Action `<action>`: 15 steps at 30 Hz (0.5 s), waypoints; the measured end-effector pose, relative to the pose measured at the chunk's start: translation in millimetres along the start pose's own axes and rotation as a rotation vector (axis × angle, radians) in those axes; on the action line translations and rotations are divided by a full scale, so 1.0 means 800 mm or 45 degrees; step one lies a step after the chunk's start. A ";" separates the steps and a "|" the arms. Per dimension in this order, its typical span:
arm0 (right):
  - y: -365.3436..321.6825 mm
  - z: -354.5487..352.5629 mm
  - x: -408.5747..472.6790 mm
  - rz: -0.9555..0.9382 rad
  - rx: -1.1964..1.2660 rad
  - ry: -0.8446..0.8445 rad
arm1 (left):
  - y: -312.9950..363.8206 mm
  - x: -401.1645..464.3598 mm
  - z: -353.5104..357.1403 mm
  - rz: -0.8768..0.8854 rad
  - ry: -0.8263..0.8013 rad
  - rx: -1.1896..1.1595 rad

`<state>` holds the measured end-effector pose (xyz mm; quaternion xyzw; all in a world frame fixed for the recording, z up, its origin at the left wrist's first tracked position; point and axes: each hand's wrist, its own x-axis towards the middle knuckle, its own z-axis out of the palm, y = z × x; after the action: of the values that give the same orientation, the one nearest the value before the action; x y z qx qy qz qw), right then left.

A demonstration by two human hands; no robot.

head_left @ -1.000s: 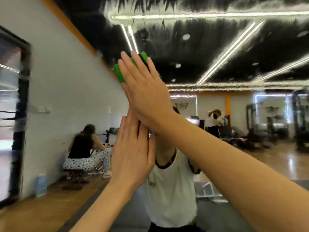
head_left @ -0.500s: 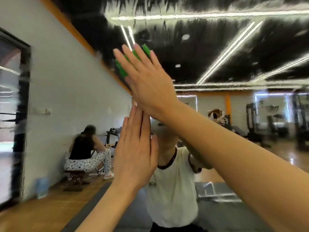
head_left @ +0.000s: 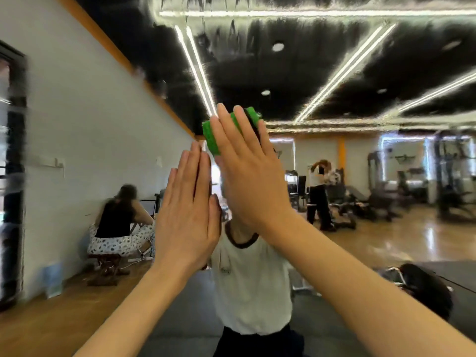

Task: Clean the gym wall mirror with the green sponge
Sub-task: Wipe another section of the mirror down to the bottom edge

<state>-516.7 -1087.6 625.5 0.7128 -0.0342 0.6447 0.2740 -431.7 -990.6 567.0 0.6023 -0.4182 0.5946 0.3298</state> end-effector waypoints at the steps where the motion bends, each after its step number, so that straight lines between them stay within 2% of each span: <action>1: 0.020 -0.008 -0.008 -0.031 -0.001 -0.001 | -0.001 0.000 0.001 0.002 0.002 -0.008; 3: 0.080 -0.033 -0.038 0.128 0.012 0.009 | 0.000 0.000 0.001 0.019 0.012 -0.025; 6: 0.164 -0.073 -0.094 0.630 0.014 0.071 | 0.003 0.000 0.001 0.006 0.037 -0.033; 8: 0.145 -0.070 -0.099 0.868 -0.018 0.170 | 0.004 0.000 -0.001 0.000 0.039 -0.040; 10: 0.080 -0.044 -0.089 0.735 -0.021 0.173 | 0.004 0.000 -0.002 0.006 0.035 -0.038; 13: -0.020 -0.007 -0.093 0.170 0.087 0.010 | 0.004 0.001 -0.002 -0.009 0.010 -0.054; 15: -0.009 -0.012 -0.109 0.003 0.107 -0.100 | 0.004 0.001 -0.002 -0.004 0.008 -0.062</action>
<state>-537.1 -1103.4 541.5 0.7485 -0.0189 0.6173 0.2414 -435.1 -990.2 567.6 0.5928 -0.4306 0.5856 0.3467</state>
